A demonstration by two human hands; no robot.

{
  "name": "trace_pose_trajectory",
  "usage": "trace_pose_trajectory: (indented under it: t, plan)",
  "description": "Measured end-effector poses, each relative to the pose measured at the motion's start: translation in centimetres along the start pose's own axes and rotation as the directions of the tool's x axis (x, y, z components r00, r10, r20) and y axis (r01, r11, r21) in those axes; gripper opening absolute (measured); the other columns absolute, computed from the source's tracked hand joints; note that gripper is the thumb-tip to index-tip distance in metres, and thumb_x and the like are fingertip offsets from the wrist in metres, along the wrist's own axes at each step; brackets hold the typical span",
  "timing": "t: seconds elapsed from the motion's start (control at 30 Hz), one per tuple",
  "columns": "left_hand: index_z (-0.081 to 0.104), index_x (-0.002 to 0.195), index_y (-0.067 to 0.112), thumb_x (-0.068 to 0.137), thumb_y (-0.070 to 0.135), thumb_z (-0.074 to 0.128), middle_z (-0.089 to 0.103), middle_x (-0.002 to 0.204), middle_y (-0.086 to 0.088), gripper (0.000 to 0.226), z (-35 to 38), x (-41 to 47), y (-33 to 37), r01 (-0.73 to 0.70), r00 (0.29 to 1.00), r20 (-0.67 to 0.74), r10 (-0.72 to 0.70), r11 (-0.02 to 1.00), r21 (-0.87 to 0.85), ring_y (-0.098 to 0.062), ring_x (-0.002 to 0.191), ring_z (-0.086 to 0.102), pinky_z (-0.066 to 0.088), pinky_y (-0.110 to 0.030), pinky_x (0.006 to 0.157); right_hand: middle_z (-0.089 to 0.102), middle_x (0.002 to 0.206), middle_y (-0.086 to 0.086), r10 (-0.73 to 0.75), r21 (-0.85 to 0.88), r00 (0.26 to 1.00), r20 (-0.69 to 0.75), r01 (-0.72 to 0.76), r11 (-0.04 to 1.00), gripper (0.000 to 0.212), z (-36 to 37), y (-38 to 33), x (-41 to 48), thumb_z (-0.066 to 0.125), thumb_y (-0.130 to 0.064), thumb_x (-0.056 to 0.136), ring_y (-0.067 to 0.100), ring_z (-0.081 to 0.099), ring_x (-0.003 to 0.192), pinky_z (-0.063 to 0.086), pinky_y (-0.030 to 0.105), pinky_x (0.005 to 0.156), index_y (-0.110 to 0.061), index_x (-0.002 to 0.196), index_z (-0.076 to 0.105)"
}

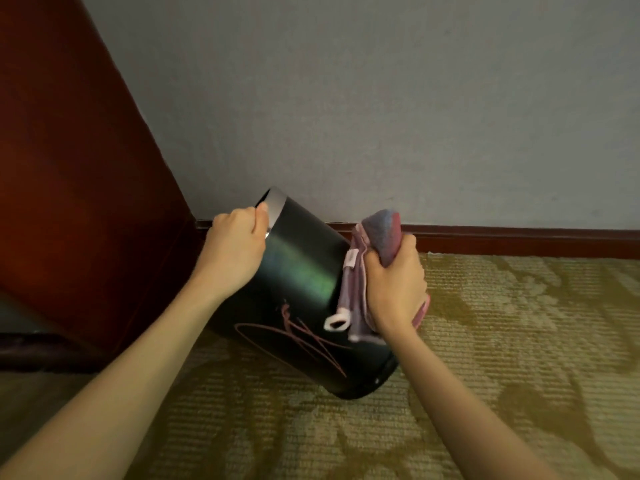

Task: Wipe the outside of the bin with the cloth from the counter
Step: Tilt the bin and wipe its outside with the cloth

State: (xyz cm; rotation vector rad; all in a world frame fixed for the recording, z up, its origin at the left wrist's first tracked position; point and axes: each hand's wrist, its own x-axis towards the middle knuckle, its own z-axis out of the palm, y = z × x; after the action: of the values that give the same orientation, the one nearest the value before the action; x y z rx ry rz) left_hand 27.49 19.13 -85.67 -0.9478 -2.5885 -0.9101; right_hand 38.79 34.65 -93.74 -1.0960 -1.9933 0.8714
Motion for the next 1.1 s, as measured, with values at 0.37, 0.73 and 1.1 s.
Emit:
trace_pose_trajectory:
  t: [0.37, 0.73, 1.1]
  plan:
    - [0.034, 0.054, 0.009, 0.099, 0.024, 0.036, 0.039, 0.052, -0.001, 0.047, 0.4, 0.7, 1.6, 0.100, 0.991, 0.110, -0.077, 0.970, -0.221, -0.012, 0.049, 0.037, 0.026, -0.025, 0.045, 0.060, 0.089, -0.004, 0.067, 0.124, 0.995, -0.074, -0.057, 0.991, 0.025, -1.4, 1.0, -3.3, 0.059, -0.038, 0.081, 0.015, 0.055, 0.070, 0.028, 0.016, 0.061, -0.024, 0.094, 0.043]
    - [0.038, 0.056, 0.014, 0.095, 0.026, 0.044, 0.043, 0.059, -0.008, 0.042, 1.4, 1.4, 2.3, 0.346, 0.938, 0.173, -0.301, 0.841, -0.415, -0.018, 0.061, 0.039, 0.028, -0.032, 0.061, 0.059, 0.101, -0.002, -0.046, 0.183, 0.998, -0.039, 0.052, 0.982, 0.028, 0.4, -7.7, -3.7, 0.060, -0.034, 0.084, 0.022, 0.061, 0.082, 0.039, 0.031, 0.064, -0.023, 0.104, 0.043]
    - [0.025, 0.050, 0.017, 0.098, 0.025, 0.040, 0.030, 0.049, 0.001, 0.051, 0.9, 2.1, 3.0, 0.223, 0.972, 0.140, -0.191, 0.937, -0.270, -0.016, 0.048, 0.030, 0.020, -0.037, 0.050, 0.061, 0.100, 0.006, -0.156, 0.147, 0.988, 0.004, 0.153, 0.977, 0.030, -0.2, -4.6, -1.5, 0.061, -0.033, 0.081, 0.030, 0.060, 0.081, 0.048, 0.042, 0.066, -0.016, 0.102, 0.046]
